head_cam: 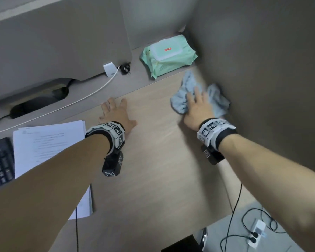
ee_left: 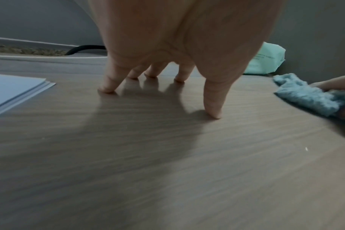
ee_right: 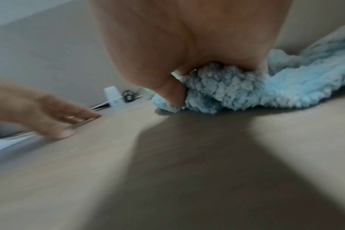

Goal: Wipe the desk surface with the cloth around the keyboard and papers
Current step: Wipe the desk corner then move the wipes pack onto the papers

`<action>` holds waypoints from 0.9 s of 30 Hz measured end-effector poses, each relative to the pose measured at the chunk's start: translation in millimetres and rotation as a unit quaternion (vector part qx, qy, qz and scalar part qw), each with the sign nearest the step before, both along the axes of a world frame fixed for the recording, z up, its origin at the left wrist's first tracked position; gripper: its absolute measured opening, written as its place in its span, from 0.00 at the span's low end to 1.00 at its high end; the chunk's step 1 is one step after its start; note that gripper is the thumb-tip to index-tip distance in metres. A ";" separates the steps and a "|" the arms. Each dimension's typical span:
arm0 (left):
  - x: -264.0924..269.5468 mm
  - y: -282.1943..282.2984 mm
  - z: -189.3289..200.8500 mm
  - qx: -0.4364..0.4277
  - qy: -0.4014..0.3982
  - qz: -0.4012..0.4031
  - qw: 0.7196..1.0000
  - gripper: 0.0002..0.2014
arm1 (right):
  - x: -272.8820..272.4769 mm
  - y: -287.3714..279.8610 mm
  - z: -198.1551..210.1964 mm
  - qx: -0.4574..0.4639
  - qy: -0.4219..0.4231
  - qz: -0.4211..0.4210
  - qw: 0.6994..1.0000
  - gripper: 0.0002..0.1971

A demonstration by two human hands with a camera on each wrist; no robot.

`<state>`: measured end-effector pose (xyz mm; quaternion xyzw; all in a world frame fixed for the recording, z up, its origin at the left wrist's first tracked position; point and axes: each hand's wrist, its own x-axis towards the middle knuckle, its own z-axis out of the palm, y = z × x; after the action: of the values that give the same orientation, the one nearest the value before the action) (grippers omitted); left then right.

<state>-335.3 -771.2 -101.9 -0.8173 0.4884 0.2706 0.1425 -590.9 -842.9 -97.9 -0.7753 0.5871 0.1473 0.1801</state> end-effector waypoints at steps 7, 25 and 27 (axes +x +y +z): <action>1.6 0.9 -0.5 -0.007 0.012 0.001 1.000 0.46 | 16.6 104.8 -1.6 0.055 -0.102 0.125 0.985 0.43; 0.1 -3.0 -7.9 -0.031 0.009 -0.008 0.999 0.48 | -71.6 155.7 -9.7 -0.016 -0.017 -0.265 0.964 0.40; 0.1 -3.7 -8.6 -0.032 0.005 -0.007 0.999 0.47 | -63.7 134.5 -8.9 -0.024 -0.015 -0.257 0.966 0.40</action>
<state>-335.2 -774.9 -110.5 -0.8164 0.5034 0.2582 0.1156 -654.6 -708.4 -106.9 -0.6047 0.7672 0.0705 0.2022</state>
